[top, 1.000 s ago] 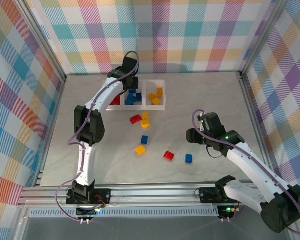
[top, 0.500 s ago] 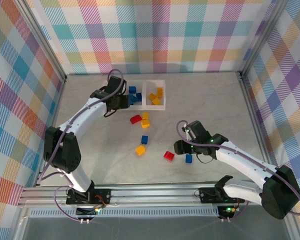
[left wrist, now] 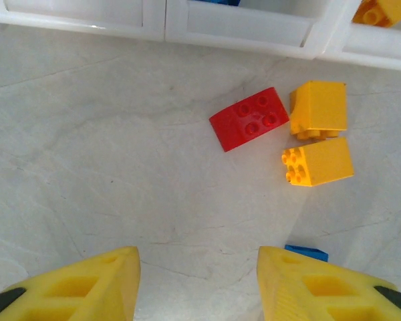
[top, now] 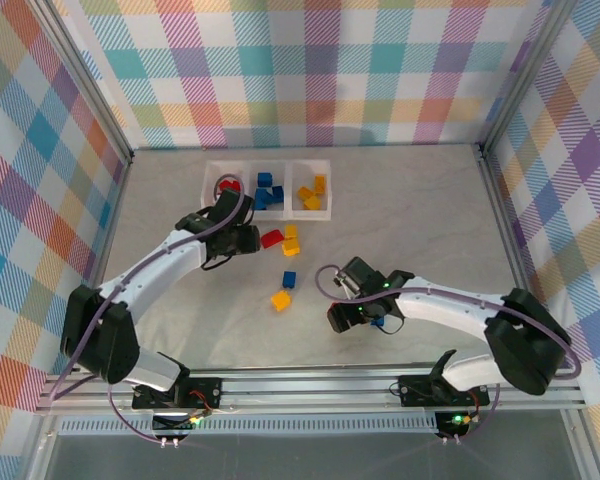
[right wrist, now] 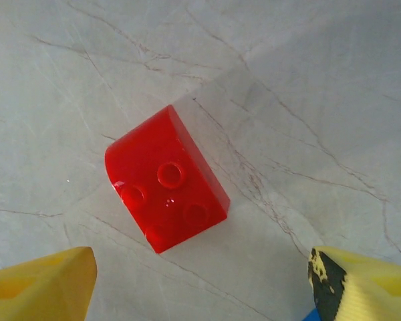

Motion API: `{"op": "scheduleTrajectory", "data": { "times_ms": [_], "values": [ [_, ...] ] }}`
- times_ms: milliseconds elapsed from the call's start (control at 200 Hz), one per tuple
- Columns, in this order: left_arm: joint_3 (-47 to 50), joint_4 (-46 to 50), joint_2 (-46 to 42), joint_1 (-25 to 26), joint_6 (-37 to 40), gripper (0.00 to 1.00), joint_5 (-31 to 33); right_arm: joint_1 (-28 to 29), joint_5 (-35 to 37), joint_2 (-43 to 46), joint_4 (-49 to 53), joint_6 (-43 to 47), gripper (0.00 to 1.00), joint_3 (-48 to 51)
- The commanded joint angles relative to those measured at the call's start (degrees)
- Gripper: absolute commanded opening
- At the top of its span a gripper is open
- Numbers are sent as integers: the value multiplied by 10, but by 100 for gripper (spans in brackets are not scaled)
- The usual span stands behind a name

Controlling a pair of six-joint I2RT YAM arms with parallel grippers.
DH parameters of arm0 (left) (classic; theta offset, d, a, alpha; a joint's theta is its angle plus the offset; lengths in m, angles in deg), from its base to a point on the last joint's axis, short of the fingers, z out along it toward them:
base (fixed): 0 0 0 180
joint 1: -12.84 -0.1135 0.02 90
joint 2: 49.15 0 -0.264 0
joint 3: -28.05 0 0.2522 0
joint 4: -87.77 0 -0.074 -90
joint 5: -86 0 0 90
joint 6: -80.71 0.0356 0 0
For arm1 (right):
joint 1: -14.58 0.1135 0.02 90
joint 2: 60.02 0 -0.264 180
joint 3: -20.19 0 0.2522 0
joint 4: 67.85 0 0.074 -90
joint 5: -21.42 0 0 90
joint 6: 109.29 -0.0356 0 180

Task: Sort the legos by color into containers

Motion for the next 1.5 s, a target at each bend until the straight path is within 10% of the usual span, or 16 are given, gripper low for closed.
{"op": "scheduleTrajectory", "data": {
  "times_ms": [0, 1185, 1500],
  "values": [
    [10, 22, -29, 0, -16, 49, 14, 14, 22, -19, -3, 13, 80, -33],
    [12, 84, -107, -1, 7, 51, 54, 24, 53, -118, 11, 72, 33, -146],
    [-14, 126, -198, 0, 17, 54, 32, -35, -55, -189, -71, 99, 32, -311]
  ]
}}
